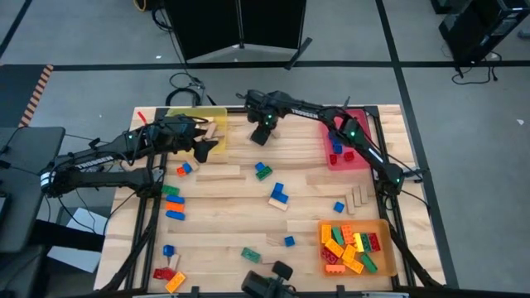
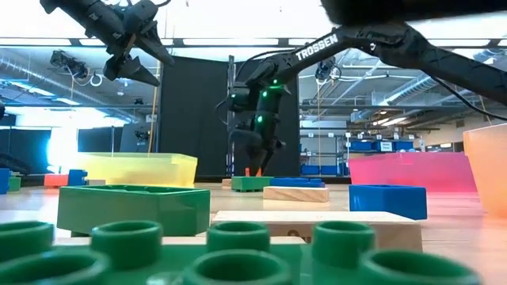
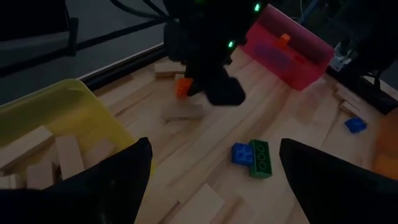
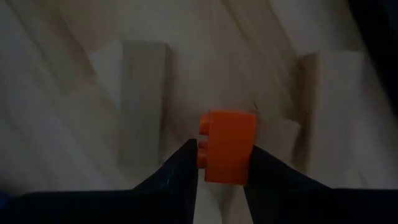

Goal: Sort blocks by size

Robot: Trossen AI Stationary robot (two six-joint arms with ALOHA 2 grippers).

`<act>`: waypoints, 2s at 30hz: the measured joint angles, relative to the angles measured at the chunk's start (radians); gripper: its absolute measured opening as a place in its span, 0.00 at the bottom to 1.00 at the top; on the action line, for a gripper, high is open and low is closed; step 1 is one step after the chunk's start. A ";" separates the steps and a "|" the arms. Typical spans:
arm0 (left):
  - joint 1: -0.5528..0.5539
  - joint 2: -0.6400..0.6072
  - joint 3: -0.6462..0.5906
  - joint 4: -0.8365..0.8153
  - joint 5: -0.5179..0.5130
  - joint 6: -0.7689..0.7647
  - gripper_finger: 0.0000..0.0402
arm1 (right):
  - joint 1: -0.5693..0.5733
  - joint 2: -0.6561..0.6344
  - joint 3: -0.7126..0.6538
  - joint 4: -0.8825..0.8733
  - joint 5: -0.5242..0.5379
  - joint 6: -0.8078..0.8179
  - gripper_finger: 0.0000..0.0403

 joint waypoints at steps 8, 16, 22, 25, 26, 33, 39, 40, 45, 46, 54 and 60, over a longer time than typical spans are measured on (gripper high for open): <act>0.000 0.000 0.000 0.000 0.000 0.008 0.89 | -0.041 -0.164 0.000 -0.074 -0.028 0.003 0.27; 0.000 0.000 0.000 0.000 0.000 0.008 0.89 | -0.096 -0.436 -0.091 -0.128 -0.012 0.055 0.27; 0.000 0.000 0.000 0.001 0.000 0.008 0.89 | -0.161 -0.739 -0.400 -0.096 0.053 0.131 0.27; 0.000 0.000 0.000 0.002 0.000 0.008 0.89 | -0.208 -0.892 -0.590 -0.062 0.082 0.200 0.27; 0.000 0.000 0.000 0.002 0.000 0.008 0.89 | -0.226 -0.940 -0.653 -0.045 0.090 0.227 0.27; 0.000 0.000 0.000 0.023 0.000 0.008 0.89 | -0.388 -1.134 -1.024 0.073 0.096 0.404 0.27; 0.000 0.000 0.000 0.080 0.000 0.012 0.89 | -0.491 -1.091 -1.224 0.151 0.075 0.439 0.27; 0.000 0.000 0.000 0.086 0.000 0.012 0.89 | -0.498 -1.074 -1.251 0.170 0.072 0.439 0.27; 0.000 0.000 0.000 0.114 -0.001 0.023 0.89 | -0.508 -1.002 -1.328 0.248 0.070 0.439 0.27; 0.000 0.000 0.000 0.116 -0.001 0.036 0.89 | -0.508 -0.991 -1.336 0.260 0.069 0.439 0.28; 0.000 0.000 0.000 0.116 -0.001 0.068 0.89 | -0.507 -0.953 -1.346 0.292 0.069 0.436 0.45; 0.000 0.000 0.000 0.116 -0.001 0.068 0.89 | -0.499 -1.047 -1.346 0.252 0.059 0.406 0.43</act>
